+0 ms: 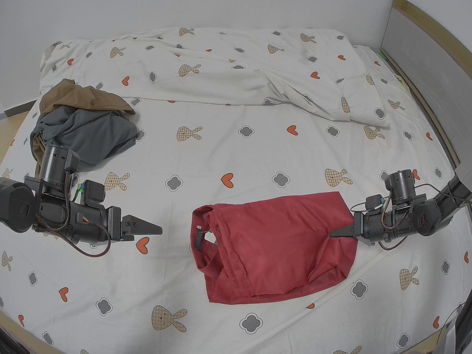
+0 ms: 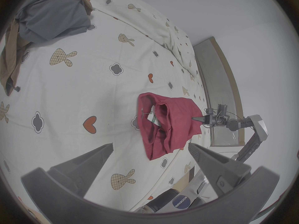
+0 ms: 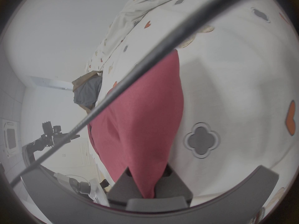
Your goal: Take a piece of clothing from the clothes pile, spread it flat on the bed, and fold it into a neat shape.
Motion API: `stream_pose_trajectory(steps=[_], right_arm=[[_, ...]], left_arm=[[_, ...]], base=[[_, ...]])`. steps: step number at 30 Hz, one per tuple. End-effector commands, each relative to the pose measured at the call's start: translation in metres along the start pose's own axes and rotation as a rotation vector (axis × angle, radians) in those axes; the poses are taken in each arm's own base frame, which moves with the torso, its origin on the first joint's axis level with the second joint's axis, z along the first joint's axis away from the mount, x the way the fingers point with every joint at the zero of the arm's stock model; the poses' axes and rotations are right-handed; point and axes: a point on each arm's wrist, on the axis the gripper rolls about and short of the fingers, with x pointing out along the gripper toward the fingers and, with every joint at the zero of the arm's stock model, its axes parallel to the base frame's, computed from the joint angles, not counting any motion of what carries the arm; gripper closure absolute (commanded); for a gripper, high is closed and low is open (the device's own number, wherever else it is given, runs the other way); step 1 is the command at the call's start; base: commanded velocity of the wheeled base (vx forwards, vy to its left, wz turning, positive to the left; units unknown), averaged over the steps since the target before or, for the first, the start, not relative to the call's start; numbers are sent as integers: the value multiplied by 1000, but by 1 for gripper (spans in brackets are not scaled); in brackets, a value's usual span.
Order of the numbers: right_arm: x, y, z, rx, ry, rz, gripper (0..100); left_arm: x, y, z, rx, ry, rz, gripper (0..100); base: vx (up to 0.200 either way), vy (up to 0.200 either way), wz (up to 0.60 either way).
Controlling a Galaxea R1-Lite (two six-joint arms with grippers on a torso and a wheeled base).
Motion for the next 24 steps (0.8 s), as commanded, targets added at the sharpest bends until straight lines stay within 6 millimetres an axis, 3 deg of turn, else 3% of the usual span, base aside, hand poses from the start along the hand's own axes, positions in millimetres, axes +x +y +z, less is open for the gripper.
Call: stream_pose_trajectory(steps=[1,6,13,24], right_arm=[[-18,-6,5,16,-50,-23,100],[-32,-7,5,47,-43,-48,100],[-34,-9,6,-21,-77,-318,100],[-54,-4,22,-42,-41,-367,100]], left_arm=[[5,4,0,-6,14,6,0],[8,6,0,-4,2,4,0],[12,9,-1,-12,3,3,0],[13,7,-2,-13,9,-1,0]], base=[[0,0,0],[0,0,0],[0,0,0],[0,0,0]])
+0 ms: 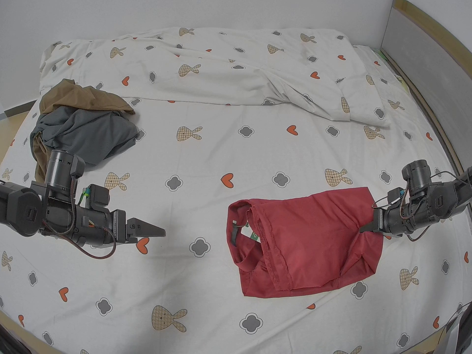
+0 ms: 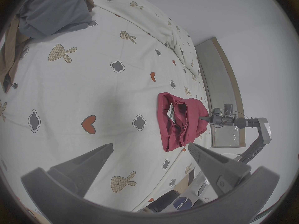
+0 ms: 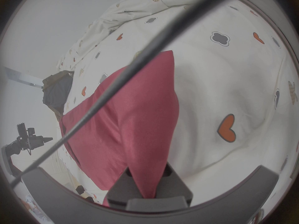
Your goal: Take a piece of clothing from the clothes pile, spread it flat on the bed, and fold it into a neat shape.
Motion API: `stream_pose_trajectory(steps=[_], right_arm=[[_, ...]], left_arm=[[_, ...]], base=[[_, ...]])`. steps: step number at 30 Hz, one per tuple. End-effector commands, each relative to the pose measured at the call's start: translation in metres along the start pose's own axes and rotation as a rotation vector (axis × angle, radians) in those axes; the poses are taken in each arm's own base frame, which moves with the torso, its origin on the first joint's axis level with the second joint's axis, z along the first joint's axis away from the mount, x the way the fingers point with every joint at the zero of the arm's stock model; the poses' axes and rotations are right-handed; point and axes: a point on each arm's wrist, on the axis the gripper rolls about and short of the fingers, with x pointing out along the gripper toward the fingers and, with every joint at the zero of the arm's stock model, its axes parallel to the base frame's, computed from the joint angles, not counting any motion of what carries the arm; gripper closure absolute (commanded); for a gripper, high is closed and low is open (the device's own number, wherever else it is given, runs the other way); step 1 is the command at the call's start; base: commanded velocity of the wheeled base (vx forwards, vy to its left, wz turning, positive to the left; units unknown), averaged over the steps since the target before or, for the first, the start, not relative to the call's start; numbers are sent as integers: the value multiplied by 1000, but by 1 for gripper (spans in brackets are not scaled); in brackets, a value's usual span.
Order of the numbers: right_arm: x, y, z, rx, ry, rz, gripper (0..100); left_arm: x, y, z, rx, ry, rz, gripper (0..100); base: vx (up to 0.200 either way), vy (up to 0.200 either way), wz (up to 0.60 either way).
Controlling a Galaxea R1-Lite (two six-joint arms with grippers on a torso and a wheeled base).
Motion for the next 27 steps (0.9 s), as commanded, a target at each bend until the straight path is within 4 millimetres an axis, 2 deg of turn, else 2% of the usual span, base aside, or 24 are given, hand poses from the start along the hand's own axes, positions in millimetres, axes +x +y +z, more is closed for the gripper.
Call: stream_pose_trajectory(steps=[1,7,13,18,22,27], right_arm=[[-10,1,12,-20,-2,-21,100],[-10,-1,16,-66,-20,-154,100],[-9,-5,18,-86,-27,-198,100],[-7,-18,19,-103,-26,-312,100],[-11,-33,28,-103,-49,-356,100],[-7,-37,35,-110,-57,-361,100]], left_arm=[[2,0,-1,1,6,-1,0],[3,-1,-1,1,13,-3,0],[4,-1,-2,0,15,-5,0],[4,-1,-2,0,16,-4,0],[4,-1,-2,0,17,-4,0],[6,0,-3,-3,25,-5,0]], base=[[-200,-200,0],[-200,-200,0],[-200,-200,0],[-200,-200,0],[0,0,0],[0,0,0]])
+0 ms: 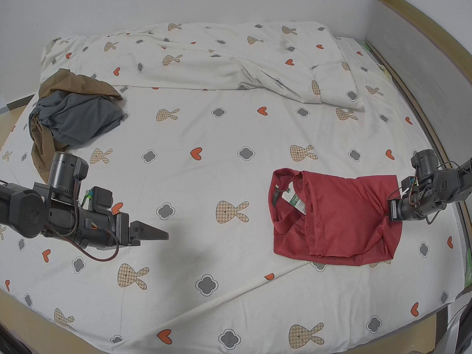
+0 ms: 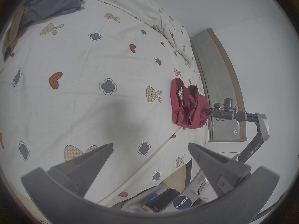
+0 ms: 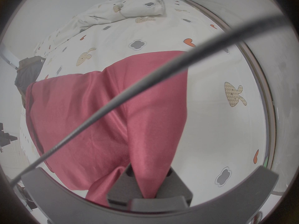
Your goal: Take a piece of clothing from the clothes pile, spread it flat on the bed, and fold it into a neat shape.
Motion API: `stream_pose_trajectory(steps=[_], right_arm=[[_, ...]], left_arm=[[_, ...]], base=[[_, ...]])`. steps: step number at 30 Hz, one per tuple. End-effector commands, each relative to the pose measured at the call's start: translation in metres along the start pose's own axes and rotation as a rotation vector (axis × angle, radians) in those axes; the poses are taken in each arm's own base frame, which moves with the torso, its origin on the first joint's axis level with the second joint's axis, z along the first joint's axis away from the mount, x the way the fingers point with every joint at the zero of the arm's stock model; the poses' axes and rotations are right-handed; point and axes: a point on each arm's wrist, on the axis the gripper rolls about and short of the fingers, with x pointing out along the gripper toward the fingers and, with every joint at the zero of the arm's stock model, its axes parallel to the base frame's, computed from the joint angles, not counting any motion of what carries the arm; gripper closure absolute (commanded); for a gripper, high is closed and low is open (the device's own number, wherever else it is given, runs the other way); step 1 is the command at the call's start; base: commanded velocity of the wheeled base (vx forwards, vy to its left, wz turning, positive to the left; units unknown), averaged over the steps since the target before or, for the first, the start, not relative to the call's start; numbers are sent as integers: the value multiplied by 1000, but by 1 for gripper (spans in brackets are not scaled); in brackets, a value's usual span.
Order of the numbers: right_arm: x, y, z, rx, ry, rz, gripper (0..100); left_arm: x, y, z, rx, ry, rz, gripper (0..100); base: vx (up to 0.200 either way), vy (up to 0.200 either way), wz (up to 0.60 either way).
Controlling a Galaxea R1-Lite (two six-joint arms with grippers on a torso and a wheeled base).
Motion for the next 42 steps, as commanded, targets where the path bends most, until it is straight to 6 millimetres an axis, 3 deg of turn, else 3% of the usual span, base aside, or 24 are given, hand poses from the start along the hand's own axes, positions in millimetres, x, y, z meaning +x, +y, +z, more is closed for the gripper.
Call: stream_pose_trajectory(steps=[1,10,19,27,39,40,42], right_arm=[[9,-4,4,7,3,-7,100],[6,-18,22,-12,-58,-31,100],[3,-33,23,-8,-67,-64,100],[-6,-60,30,48,-104,-116,100],[-4,-75,29,74,-98,-171,100],[-2,-76,28,76,-93,-176,0],[-1,-77,28,83,-89,-184,0]], left_arm=[[2,1,-1,-5,9,0,0],[2,0,-1,0,7,-1,0],[4,0,-2,1,12,-2,0],[6,2,-2,-5,21,0,0],[9,3,-2,-10,28,2,0],[9,3,-2,-9,27,1,0],[9,3,-3,-11,29,2,0]], base=[[0,0,0],[0,0,0],[0,0,0],[0,0,0],[0,0,0],[0,0,0],[0,0,0]])
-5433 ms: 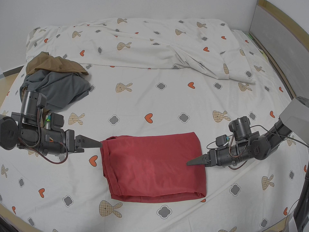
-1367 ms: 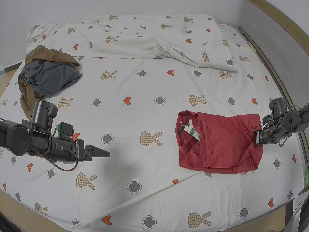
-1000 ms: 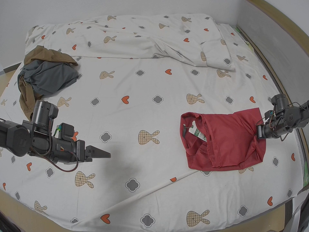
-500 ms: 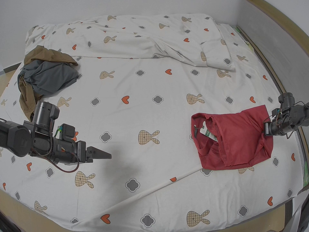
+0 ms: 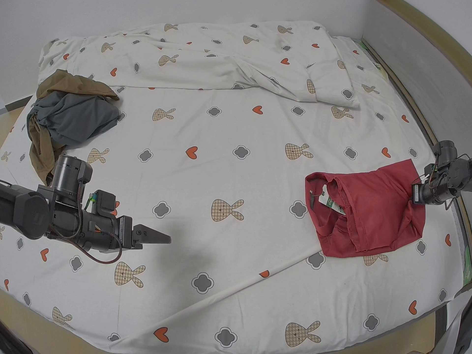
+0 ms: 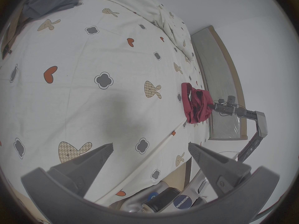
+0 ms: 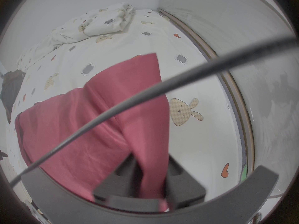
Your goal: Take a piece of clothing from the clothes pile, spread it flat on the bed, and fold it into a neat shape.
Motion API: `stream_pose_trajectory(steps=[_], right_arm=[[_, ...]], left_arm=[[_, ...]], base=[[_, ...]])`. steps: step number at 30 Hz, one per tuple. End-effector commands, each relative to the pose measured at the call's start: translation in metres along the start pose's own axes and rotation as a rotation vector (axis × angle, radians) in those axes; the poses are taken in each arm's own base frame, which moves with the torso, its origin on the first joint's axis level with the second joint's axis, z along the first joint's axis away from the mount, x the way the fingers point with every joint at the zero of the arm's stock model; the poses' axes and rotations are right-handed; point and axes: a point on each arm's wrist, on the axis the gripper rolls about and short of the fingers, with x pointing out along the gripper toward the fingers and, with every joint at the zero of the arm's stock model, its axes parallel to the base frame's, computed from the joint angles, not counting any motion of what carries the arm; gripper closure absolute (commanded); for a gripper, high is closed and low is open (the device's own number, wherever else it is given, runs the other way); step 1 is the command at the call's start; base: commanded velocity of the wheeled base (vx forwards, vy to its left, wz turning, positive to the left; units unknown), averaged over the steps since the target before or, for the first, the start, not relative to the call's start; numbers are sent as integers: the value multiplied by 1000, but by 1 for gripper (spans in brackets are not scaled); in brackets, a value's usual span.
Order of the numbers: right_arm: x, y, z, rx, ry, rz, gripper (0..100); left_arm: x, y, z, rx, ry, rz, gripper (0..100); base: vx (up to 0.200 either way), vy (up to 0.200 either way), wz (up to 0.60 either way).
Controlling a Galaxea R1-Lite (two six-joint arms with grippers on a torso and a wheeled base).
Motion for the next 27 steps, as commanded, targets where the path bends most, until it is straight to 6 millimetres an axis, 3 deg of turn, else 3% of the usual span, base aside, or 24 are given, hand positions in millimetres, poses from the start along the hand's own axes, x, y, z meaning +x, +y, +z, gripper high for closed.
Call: stream_pose_trajectory(steps=[1,3,6,10,13,19,21,23,27], right_arm=[[3,-3,-2,11,10,-7,0],[0,-4,-1,15,0,-6,0],[-23,-9,9,35,-64,-17,0],[-82,-11,24,44,-217,33,0],[-99,1,15,53,-223,209,0],[-79,50,-11,115,-48,532,0],[-43,68,-20,129,69,561,0],[-20,82,-23,125,113,578,0],[6,103,-30,153,145,606,0]], left_arm=[[2,1,0,-4,5,2,0],[2,1,0,-3,5,0,0],[2,1,0,-5,7,2,0],[3,2,0,-5,9,1,0],[3,1,0,-3,9,0,0],[2,-1,-1,3,9,-3,0],[2,-1,-3,3,11,-3,0],[2,-2,-2,4,9,-3,0],[2,-2,-2,4,9,-3,0]], base=[[0,0,0],[0,0,0],[0,0,0],[0,0,0],[0,0,0],[0,0,0],[0,0,0],[0,0,0],[0,0,0]])
